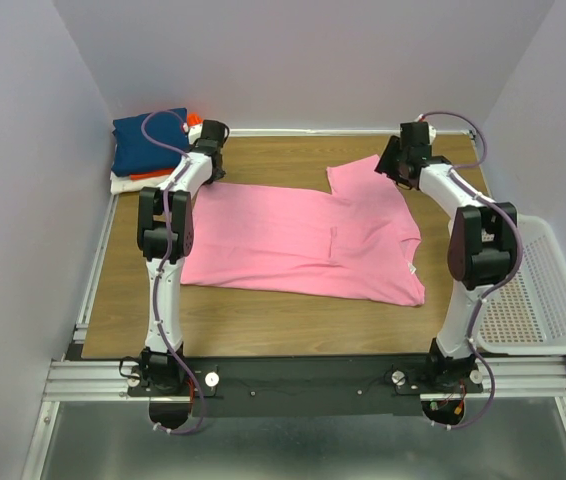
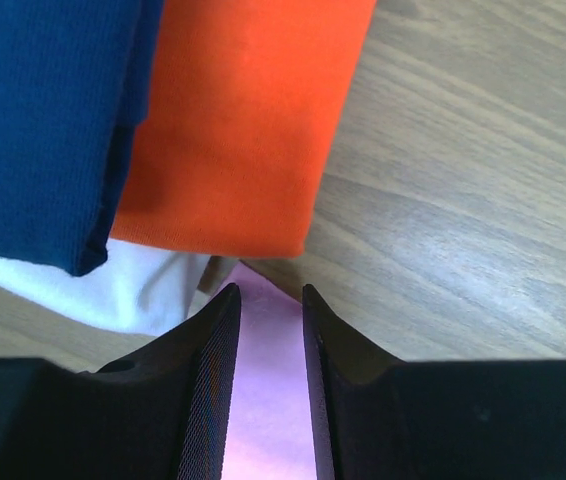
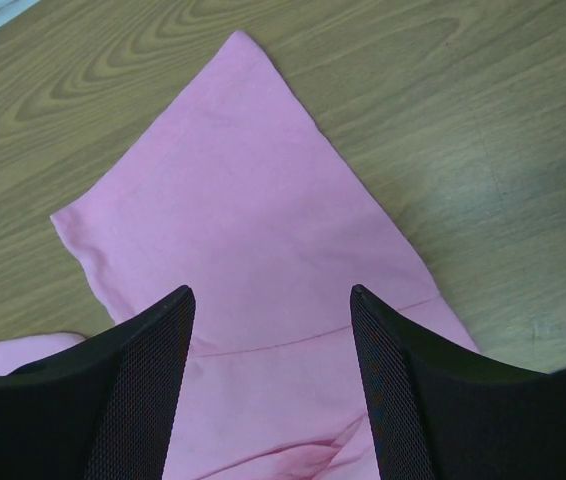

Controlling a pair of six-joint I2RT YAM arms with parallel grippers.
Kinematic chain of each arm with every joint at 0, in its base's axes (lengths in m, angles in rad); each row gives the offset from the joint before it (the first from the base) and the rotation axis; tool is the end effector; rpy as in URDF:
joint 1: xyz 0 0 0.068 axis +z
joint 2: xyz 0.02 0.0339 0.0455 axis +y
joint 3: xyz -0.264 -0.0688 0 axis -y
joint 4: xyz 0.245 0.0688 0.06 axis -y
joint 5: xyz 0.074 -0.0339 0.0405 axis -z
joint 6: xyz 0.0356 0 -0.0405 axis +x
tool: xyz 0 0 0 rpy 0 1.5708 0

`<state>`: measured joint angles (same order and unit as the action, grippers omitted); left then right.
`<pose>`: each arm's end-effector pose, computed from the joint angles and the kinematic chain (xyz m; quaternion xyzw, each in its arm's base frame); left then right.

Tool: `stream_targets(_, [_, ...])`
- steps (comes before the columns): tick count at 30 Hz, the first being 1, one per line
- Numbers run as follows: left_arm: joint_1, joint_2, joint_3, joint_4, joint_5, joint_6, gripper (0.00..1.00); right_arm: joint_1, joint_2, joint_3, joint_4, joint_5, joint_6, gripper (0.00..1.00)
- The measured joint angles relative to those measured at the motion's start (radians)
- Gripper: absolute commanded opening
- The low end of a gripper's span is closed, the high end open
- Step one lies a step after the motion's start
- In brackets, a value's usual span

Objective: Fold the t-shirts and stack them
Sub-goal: Fold the tshirt

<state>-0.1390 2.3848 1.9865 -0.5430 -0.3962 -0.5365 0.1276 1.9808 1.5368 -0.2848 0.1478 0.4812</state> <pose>0.5208 -0.0590 0.1687 -0.2438 0.9019 0.0760 0.3484 0.4507 0.0525 0.2318 0.1898 0.8907 0.0579 0.4090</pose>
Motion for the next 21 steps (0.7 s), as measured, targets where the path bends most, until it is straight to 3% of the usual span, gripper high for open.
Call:
stream_targets(9, [0.0, 0.006, 0.002, -0.018, -0.021, -0.002, 0.41, -0.003, 0.019, 0.0, 0.009, -0.042, -0.016, 0.71])
stream_targets(13, [-0.001, 0.011, 0.01, -0.025, -0.025, 0.002, 0.36, -0.005, 0.034, 0.0, 0.016, -0.06, -0.029, 0.71])
stream_targets(20, [-0.001, 0.017, 0.018, -0.027, -0.032, 0.013, 0.0, -0.017, 0.085, 0.038, 0.032, -0.082, -0.052, 0.71])
stream_targets(21, [-0.001, 0.017, 0.018, -0.027, -0.032, 0.015, 0.0, -0.019, 0.098, 0.048, 0.033, -0.085, -0.055, 0.71])
